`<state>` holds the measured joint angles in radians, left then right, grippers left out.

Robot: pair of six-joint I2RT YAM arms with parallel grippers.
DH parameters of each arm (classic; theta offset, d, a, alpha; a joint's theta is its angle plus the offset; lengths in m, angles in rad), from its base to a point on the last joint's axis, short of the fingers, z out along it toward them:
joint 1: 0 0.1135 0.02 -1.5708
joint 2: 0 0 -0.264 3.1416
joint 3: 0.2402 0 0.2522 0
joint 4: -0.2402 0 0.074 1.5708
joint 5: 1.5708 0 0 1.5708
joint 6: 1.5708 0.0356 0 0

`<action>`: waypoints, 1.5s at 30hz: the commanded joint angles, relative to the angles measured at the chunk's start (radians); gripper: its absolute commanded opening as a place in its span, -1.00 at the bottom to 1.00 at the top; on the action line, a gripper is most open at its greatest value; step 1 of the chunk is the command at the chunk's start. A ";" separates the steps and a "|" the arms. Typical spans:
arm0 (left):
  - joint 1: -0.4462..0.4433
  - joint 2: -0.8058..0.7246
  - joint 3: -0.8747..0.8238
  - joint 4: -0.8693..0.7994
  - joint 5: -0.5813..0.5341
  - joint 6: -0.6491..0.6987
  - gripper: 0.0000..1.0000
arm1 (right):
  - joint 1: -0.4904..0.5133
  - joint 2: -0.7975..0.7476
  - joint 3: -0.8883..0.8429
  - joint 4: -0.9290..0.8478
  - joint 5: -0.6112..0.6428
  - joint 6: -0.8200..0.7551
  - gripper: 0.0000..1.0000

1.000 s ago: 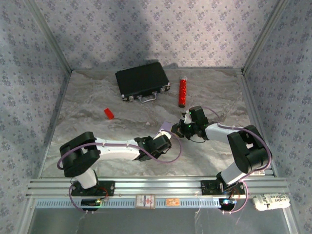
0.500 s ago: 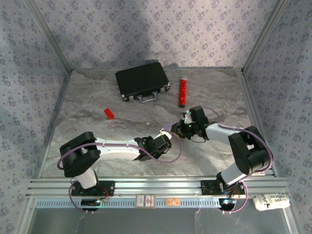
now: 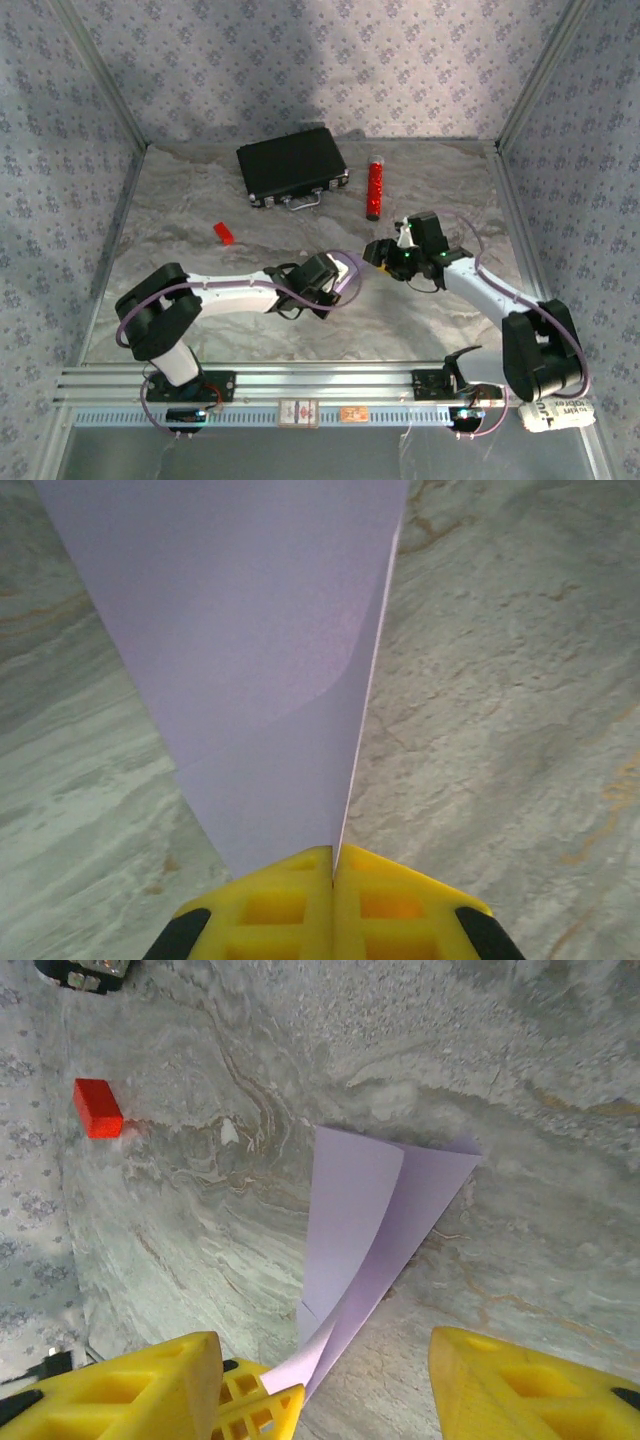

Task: Fold a paper plane with a square sheet of paper (pick it up from the middle)
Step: Fold the wing for the fifth time at the center of the table.

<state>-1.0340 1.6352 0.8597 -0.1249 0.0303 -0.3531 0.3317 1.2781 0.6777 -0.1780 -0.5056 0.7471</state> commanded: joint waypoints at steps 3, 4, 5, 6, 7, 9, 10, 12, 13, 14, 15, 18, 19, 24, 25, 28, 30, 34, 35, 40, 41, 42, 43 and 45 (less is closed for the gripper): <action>0.036 -0.016 -0.038 0.096 0.191 -0.067 -1.00 | -0.014 -0.059 -0.039 -0.053 0.020 -0.009 0.17; 0.043 -0.011 -0.041 0.106 0.205 -0.075 -1.00 | -0.013 -0.064 -0.047 -0.047 0.017 -0.005 0.17; 0.049 -0.006 -0.045 0.117 0.220 -0.083 -1.00 | -0.014 -0.070 -0.055 -0.041 0.013 -0.001 0.18; 0.052 -0.001 -0.049 0.127 0.232 -0.090 -1.00 | -0.013 -0.074 -0.063 -0.036 0.012 0.001 0.18; 0.056 0.001 -0.052 0.134 0.240 -0.096 -1.00 | -0.013 -0.078 -0.071 -0.034 0.010 0.004 0.18; 0.062 0.007 -0.059 0.154 0.253 -0.108 -1.00 | -0.013 -0.082 -0.082 -0.024 0.007 0.009 0.18; 0.065 0.009 -0.063 0.162 0.259 -0.112 -1.00 | -0.013 -0.083 -0.087 -0.019 0.004 0.012 0.18; 0.070 0.016 -0.065 0.176 0.274 -0.123 -1.00 | -0.011 -0.087 -0.096 -0.007 -0.002 0.015 0.18; 0.074 0.018 -0.069 0.183 0.279 -0.128 -1.00 | -0.009 -0.089 -0.099 -0.003 -0.003 0.018 0.17; 0.076 0.021 -0.071 0.191 0.285 -0.131 -1.00 | -0.007 -0.090 -0.102 0.003 -0.006 0.021 0.17; 0.079 0.024 -0.074 0.201 0.288 -0.138 -1.00 | -0.006 -0.091 -0.107 0.008 -0.008 0.022 0.17; 0.087 0.034 -0.084 0.231 0.302 -0.159 -1.00 | 0.000 -0.092 -0.115 0.021 -0.011 0.031 0.16; 0.089 0.038 -0.088 0.241 0.307 -0.166 -1.00 | 0.003 -0.092 -0.118 0.026 -0.011 0.032 0.16; 0.100 0.060 -0.107 0.296 0.334 -0.202 -1.00 | 0.019 -0.092 -0.128 0.049 -0.011 0.045 0.15; 0.103 0.065 -0.113 0.312 0.343 -0.212 -1.00 | 0.022 -0.092 -0.128 0.053 -0.011 0.045 0.15; 0.113 0.080 -0.134 0.369 0.368 -0.246 -1.00 | 0.032 -0.091 -0.134 0.058 -0.009 0.050 0.14; 0.119 0.094 -0.140 0.398 0.386 -0.267 -1.00 | 0.037 -0.091 -0.139 0.067 -0.011 0.052 0.13; 0.129 0.118 -0.155 0.457 0.422 -0.301 -1.00 | 0.043 -0.091 -0.146 0.077 -0.010 0.058 0.13; 0.131 0.124 -0.158 0.471 0.430 -0.310 -1.00 | 0.046 -0.091 -0.147 0.081 -0.011 0.058 0.13; 0.144 0.154 -0.164 0.541 0.485 -0.358 -1.00 | 0.056 -0.088 -0.161 0.113 -0.030 0.062 0.11; 0.144 0.159 -0.161 0.548 0.496 -0.365 -1.00 | 0.056 -0.088 -0.165 0.116 -0.030 0.062 0.10; 0.145 0.164 -0.157 0.556 0.508 -0.373 -1.00 | 0.057 -0.088 -0.170 0.120 -0.031 0.063 0.09; 0.145 0.167 -0.155 0.568 0.519 -0.382 -1.00 | 0.058 -0.087 -0.174 0.125 -0.031 0.064 0.08; 0.146 0.172 -0.149 0.582 0.533 -0.398 -1.00 | 0.058 -0.086 -0.178 0.127 -0.033 0.063 0.04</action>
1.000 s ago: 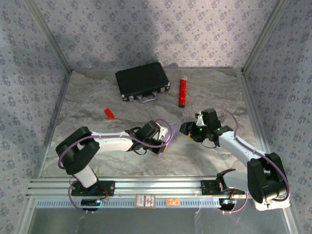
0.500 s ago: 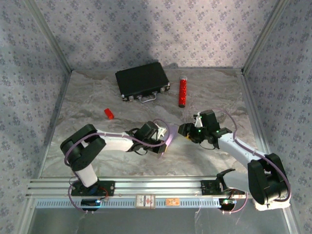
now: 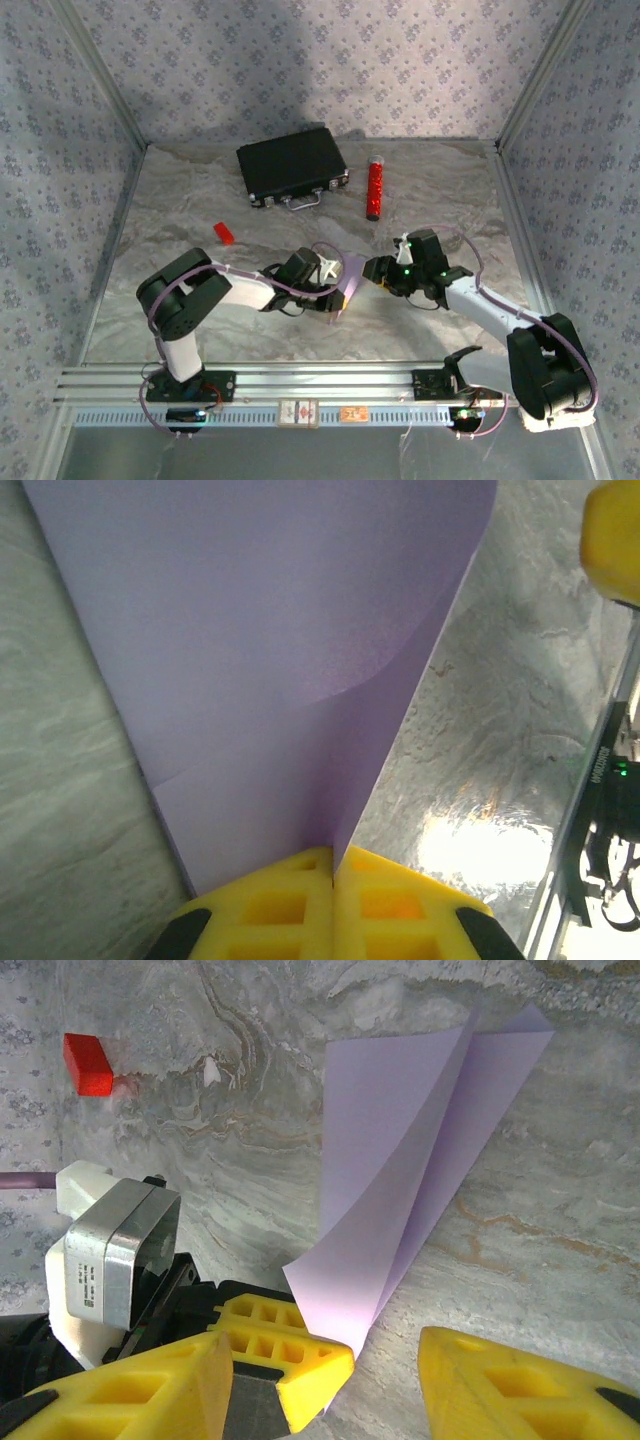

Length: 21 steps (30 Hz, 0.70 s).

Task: Fold a paper plane with a square sheet of paper (pick it up from the middle)
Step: Fold the wing for the fifth time at the center of the table.

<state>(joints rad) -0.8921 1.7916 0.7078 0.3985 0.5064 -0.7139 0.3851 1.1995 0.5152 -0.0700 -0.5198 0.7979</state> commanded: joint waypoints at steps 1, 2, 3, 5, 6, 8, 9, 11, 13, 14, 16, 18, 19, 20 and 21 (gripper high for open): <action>0.004 0.012 0.005 0.054 0.054 -0.039 -1.00 | 0.004 -0.008 -0.017 0.018 -0.018 0.011 0.03; 0.003 0.005 0.005 0.049 0.048 -0.039 -1.00 | 0.005 -0.008 -0.016 0.015 -0.017 0.009 0.03; 0.002 -0.006 0.007 0.033 0.036 -0.028 -1.00 | 0.005 -0.009 -0.012 0.011 -0.018 0.010 0.04; 0.001 -0.032 0.018 -0.037 0.001 0.019 -1.00 | 0.004 -0.008 0.000 -0.012 -0.002 0.012 0.09; 0.000 -0.047 0.022 -0.069 -0.021 0.045 -1.00 | 0.004 -0.006 0.013 -0.037 0.013 0.012 0.13; -0.005 -0.078 0.026 -0.122 -0.062 0.087 -1.00 | 0.004 0.005 0.039 -0.070 0.030 0.013 0.20; -0.009 -0.092 0.033 -0.158 -0.084 0.116 -1.00 | 0.004 0.013 0.051 -0.076 0.037 0.019 0.21; -0.024 -0.111 0.053 -0.226 -0.131 0.165 -0.99 | 0.007 0.030 0.071 -0.089 0.050 0.034 0.23; -0.044 -0.121 0.081 -0.288 -0.174 0.207 -0.98 | 0.014 0.050 0.096 -0.096 0.064 0.048 0.24; -0.053 -0.125 0.090 -0.313 -0.195 0.223 -0.97 | 0.018 0.057 0.104 -0.099 0.073 0.055 0.24; -0.077 -0.131 0.115 -0.363 -0.250 0.254 -0.97 | 0.028 0.076 0.128 -0.111 0.093 0.072 0.25; -0.097 -0.137 0.133 -0.400 -0.303 0.276 -0.96 | 0.031 0.102 0.150 -0.138 0.110 0.090 0.26; -0.108 -0.140 0.140 -0.416 -0.332 0.288 -0.95 | 0.031 0.115 0.159 -0.143 0.116 0.097 0.26; -0.116 -0.142 0.147 -0.430 -0.354 0.298 -0.94 | 0.032 0.127 0.165 -0.145 0.119 0.107 0.26; -0.124 -0.144 0.155 -0.449 -0.377 0.307 -0.94 | 0.033 0.138 0.169 -0.140 0.119 0.115 0.26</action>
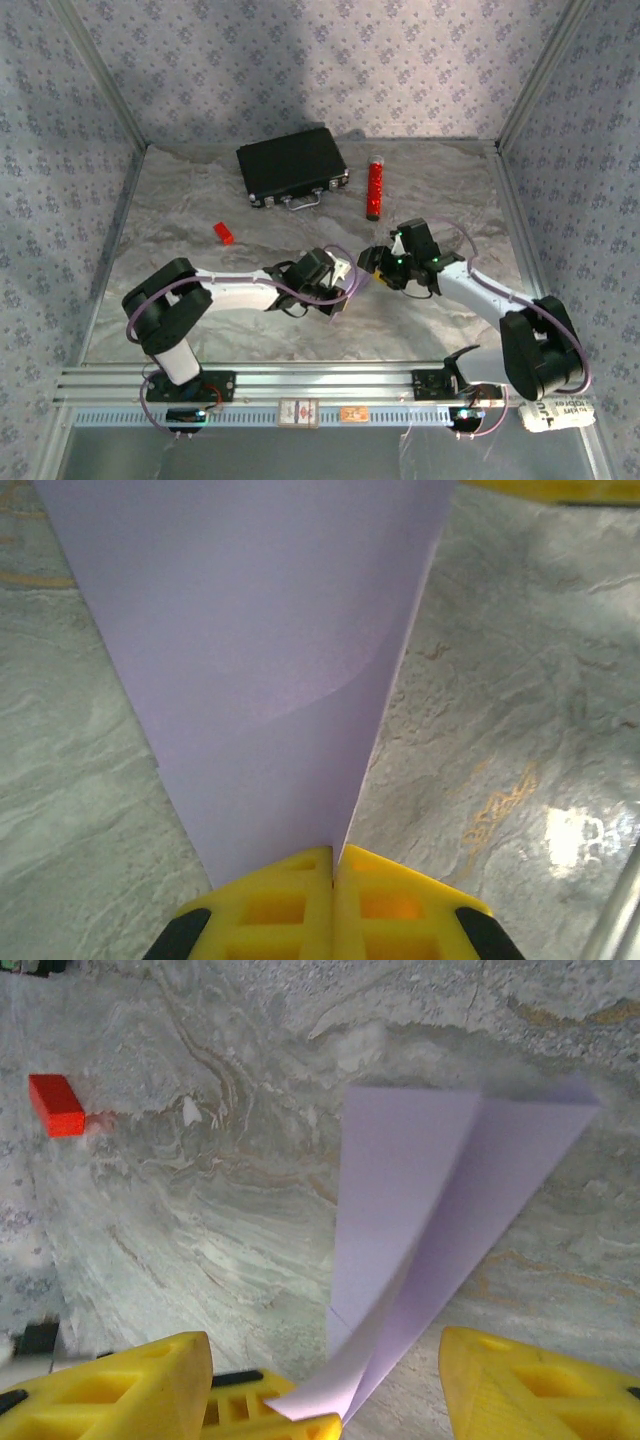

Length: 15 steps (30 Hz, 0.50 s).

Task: Fold a paper plane with a square sheet of paper (pick it up from the middle)
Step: Fold the wing for the fifth time at the center of the table.

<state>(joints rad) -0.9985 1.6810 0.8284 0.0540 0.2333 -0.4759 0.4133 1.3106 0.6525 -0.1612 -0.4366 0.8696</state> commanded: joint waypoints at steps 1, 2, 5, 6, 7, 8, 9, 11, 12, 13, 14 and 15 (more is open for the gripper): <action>-0.023 -0.034 0.043 -0.121 -0.122 0.078 -0.94 | 0.007 0.040 0.038 -0.051 0.033 0.050 0.26; -0.027 -0.036 0.048 -0.131 -0.135 0.082 -0.94 | 0.009 0.052 0.046 -0.064 0.030 0.051 0.25; -0.038 -0.047 0.052 -0.141 -0.172 0.102 -0.93 | 0.016 0.088 0.058 -0.053 0.007 0.051 0.20; -0.040 -0.051 0.052 -0.143 -0.180 0.108 -0.92 | 0.018 0.100 0.062 -0.047 -0.003 0.053 0.17; -0.042 -0.052 0.055 -0.146 -0.185 0.114 -0.91 | 0.024 0.111 0.068 -0.046 -0.008 0.052 0.15; -0.043 -0.052 0.057 -0.152 -0.189 0.120 -0.90 | 0.026 0.117 0.072 -0.047 -0.009 0.050 0.11; -0.044 -0.051 0.060 -0.156 -0.193 0.127 -0.90 | 0.031 0.124 0.077 -0.046 -0.012 0.050 0.06; -0.048 -0.047 0.066 -0.169 -0.204 0.140 -0.88 | 0.035 0.130 0.083 -0.048 -0.013 0.051 -0.01; -0.051 -0.045 0.072 -0.177 -0.208 0.148 -0.88 | 0.036 0.134 0.085 -0.049 -0.012 0.051 -0.04; -0.054 -0.044 0.077 -0.184 -0.215 0.157 -0.87 | 0.037 0.139 0.088 -0.050 -0.013 0.050 -0.07; -0.058 -0.043 0.079 -0.189 -0.221 0.164 -0.86 | 0.037 0.143 0.087 -0.051 -0.015 0.050 -0.11; -0.062 -0.041 0.084 -0.194 -0.226 0.172 -0.86 | 0.037 0.145 0.087 -0.050 -0.017 0.052 -0.16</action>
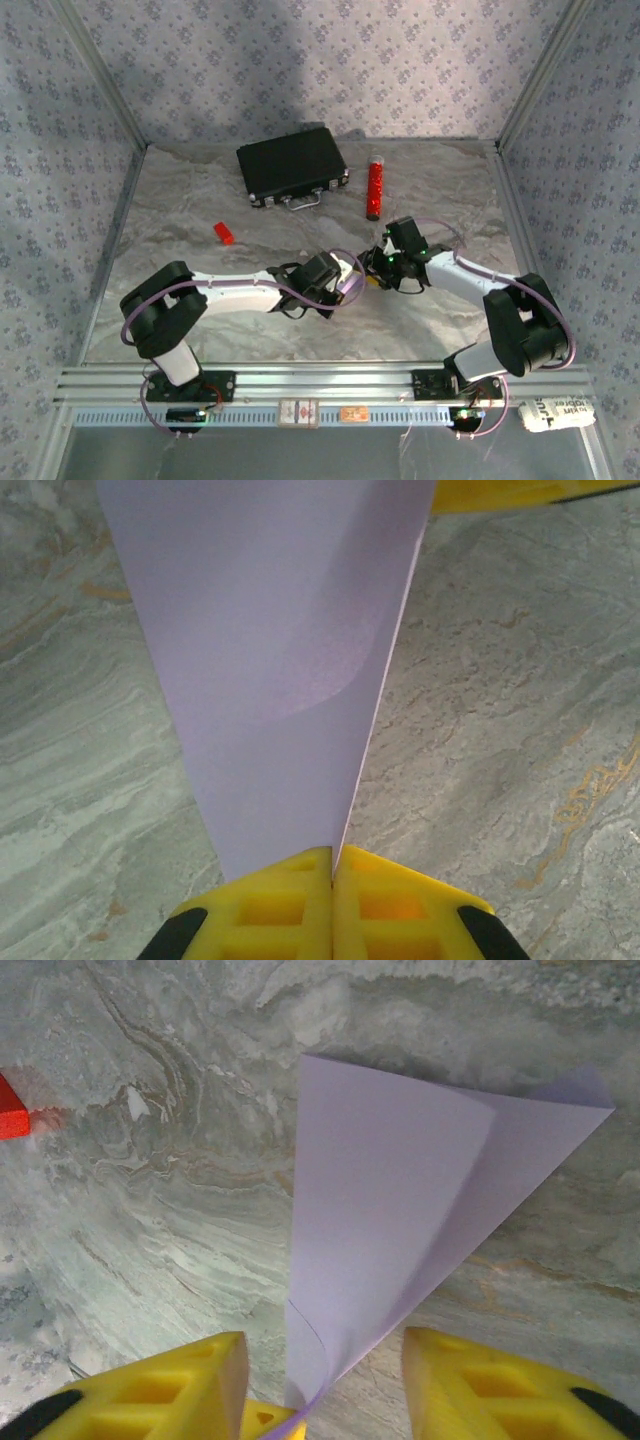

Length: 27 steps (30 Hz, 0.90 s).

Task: Fold a paper plane with a square sheet of paper (pick it up from the middle)
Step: Fold the wing for the fifth time at the center of the table.

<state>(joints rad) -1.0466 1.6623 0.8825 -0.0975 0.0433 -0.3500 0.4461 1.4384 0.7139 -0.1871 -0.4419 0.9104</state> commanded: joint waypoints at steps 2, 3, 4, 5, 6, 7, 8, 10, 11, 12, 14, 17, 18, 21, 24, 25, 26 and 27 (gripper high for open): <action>-0.021 -0.015 0.037 -0.052 -0.048 0.061 -0.84 | 0.006 0.022 0.023 -0.017 -0.015 0.014 -0.22; -0.025 -0.011 0.044 -0.060 -0.056 0.065 -0.83 | 0.006 0.023 0.022 -0.017 -0.014 0.015 -0.27; -0.028 -0.008 0.050 -0.068 -0.063 0.075 -0.82 | 0.006 0.022 0.022 -0.017 -0.014 0.015 -0.31; -0.031 -0.002 0.054 -0.076 -0.072 0.080 -0.81 | 0.006 0.022 0.020 -0.015 -0.013 0.014 -0.33; -0.036 0.002 0.061 -0.085 -0.080 0.086 -0.80 | 0.006 0.022 0.019 -0.013 -0.015 0.015 -0.38; -0.040 0.006 0.067 -0.095 -0.089 0.090 -0.79 | 0.006 0.022 0.019 -0.011 -0.017 0.015 -0.43; -0.043 0.008 0.071 -0.101 -0.099 0.095 -0.78 | 0.006 0.021 0.019 -0.009 -0.018 0.015 -0.46; -0.052 0.014 0.078 -0.112 -0.116 0.106 -0.77 | 0.006 0.023 0.018 -0.005 -0.021 0.014 -0.59; -0.057 0.016 0.080 -0.116 -0.124 0.109 -0.76 | 0.005 0.023 0.016 -0.003 -0.021 0.014 -0.62; -0.061 0.017 0.085 -0.121 -0.134 0.114 -0.75 | 0.004 0.023 0.015 -0.002 -0.021 0.016 -0.64; -0.069 0.019 0.084 -0.126 -0.151 0.122 -0.69 | 0.004 0.023 0.015 0.001 -0.023 0.016 -0.70; -0.075 0.024 0.087 -0.138 -0.176 0.129 -0.51 | 0.003 0.023 0.013 0.009 -0.031 0.018 -0.80; -0.080 0.026 0.088 -0.141 -0.185 0.132 -0.42 | 0.003 0.021 0.009 0.014 -0.034 0.019 -0.81; -0.089 0.031 0.090 -0.146 -0.211 0.139 -0.33 | 0.003 0.019 0.002 0.033 -0.042 0.029 -0.84; -0.101 0.038 0.096 -0.151 -0.243 0.144 -0.29 | 0.000 0.020 -0.006 0.045 -0.047 0.039 -0.85; -0.105 0.041 0.097 -0.153 -0.249 0.146 -0.28 | 0.002 0.020 -0.008 0.049 -0.047 0.041 -0.85; -0.107 0.043 0.098 -0.153 -0.253 0.149 -0.26 | 0.001 0.020 -0.009 0.049 -0.046 0.042 -0.85; -0.111 0.047 0.099 -0.151 -0.257 0.149 -0.25 | -0.001 0.020 -0.012 0.050 -0.046 0.043 -0.85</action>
<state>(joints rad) -1.1446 1.6936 0.9531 -0.2203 -0.1726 -0.2207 0.4477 1.4502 0.7166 -0.1478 -0.4721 0.9333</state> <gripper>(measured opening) 0.371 0.076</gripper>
